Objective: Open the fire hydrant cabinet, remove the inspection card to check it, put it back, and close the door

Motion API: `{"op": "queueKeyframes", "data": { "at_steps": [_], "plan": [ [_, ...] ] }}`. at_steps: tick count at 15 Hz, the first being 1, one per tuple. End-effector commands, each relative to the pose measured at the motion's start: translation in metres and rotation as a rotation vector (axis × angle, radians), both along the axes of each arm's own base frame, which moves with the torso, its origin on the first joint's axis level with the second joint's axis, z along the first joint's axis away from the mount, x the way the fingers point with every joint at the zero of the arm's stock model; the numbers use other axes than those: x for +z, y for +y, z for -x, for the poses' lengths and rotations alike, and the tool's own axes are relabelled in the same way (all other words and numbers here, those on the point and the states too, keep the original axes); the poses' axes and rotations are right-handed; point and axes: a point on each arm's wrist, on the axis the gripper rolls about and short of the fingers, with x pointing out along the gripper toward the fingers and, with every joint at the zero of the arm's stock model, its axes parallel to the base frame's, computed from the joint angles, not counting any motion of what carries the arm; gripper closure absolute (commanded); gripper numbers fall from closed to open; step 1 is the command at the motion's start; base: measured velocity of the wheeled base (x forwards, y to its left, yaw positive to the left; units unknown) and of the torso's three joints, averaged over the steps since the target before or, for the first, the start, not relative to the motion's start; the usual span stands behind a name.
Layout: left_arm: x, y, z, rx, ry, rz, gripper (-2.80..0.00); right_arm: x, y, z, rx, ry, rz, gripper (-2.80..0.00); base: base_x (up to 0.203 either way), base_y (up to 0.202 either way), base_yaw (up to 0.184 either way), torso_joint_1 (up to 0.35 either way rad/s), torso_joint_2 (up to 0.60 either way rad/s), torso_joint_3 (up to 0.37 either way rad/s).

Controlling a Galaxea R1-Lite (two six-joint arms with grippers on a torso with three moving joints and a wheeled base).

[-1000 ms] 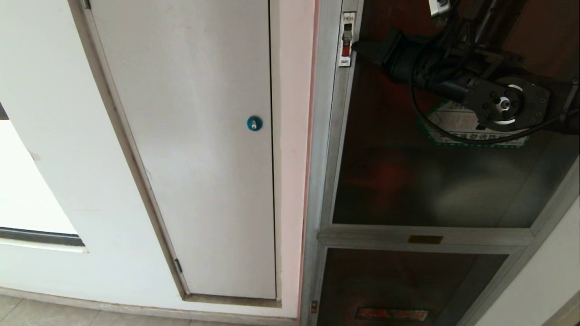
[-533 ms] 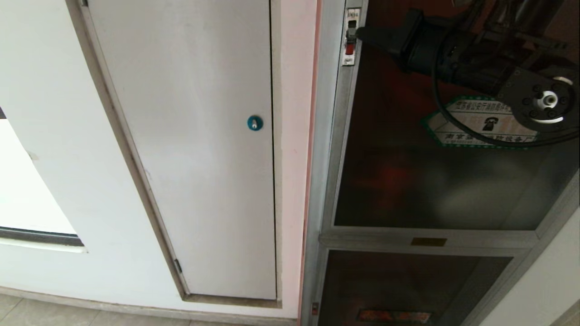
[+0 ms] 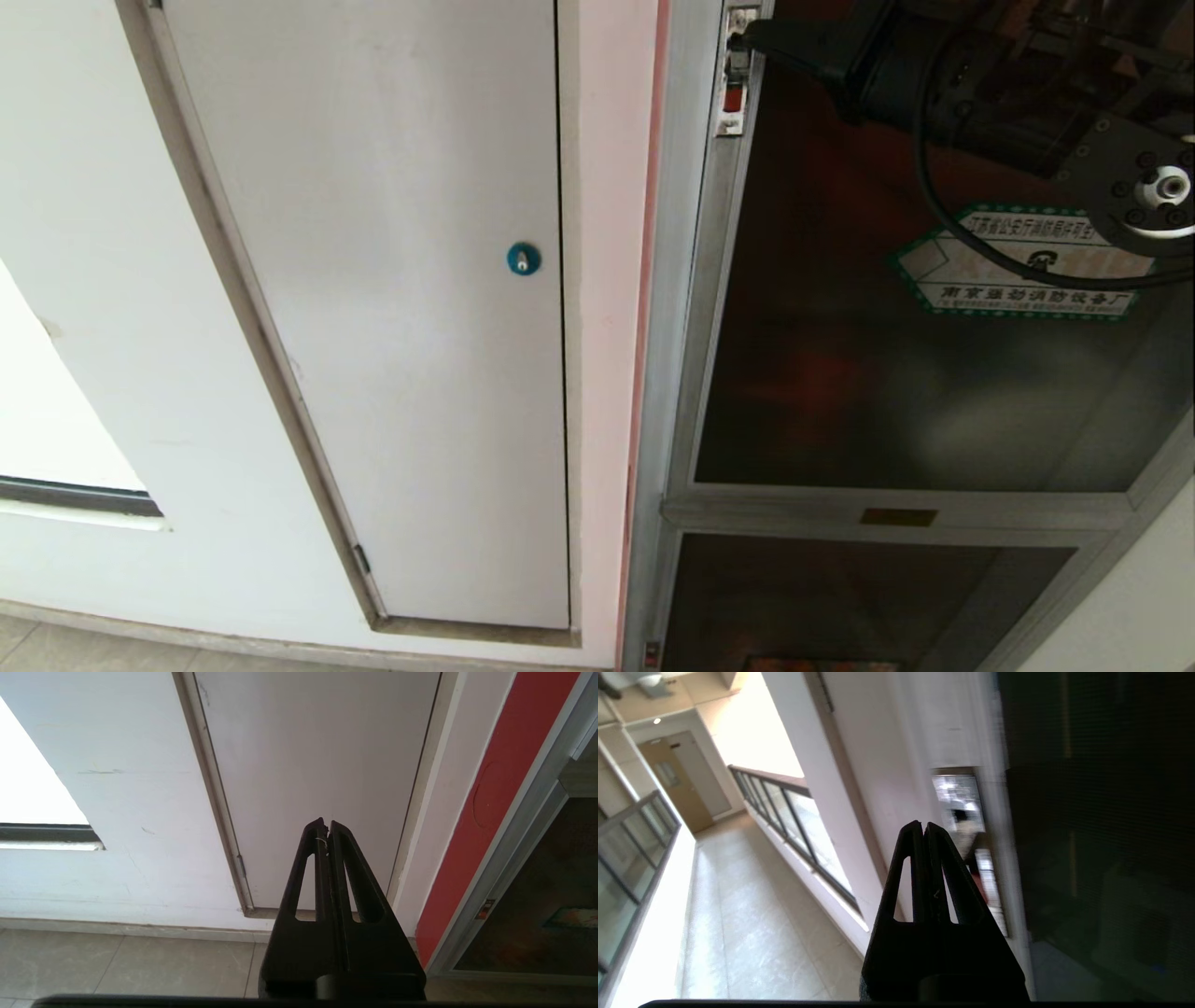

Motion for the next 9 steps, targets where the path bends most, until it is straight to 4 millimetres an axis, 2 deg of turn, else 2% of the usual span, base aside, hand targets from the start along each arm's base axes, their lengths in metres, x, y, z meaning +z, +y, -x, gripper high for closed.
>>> {"op": "queueKeyframes", "data": {
  "at_steps": [1,9],
  "plan": [
    [0.000,0.000,0.000,0.000,0.001,0.000,0.00,-0.001,0.001,-0.002,0.005,0.001,-0.001,0.00,0.000,0.000,0.000,0.000,0.00,0.000],
    [0.000,0.000,0.000,0.000,0.001,0.000,0.00,-0.022,0.007,-0.023,-0.007,0.056,0.014,0.00,0.000,0.000,0.000,0.000,0.00,0.000]
  ]
}}
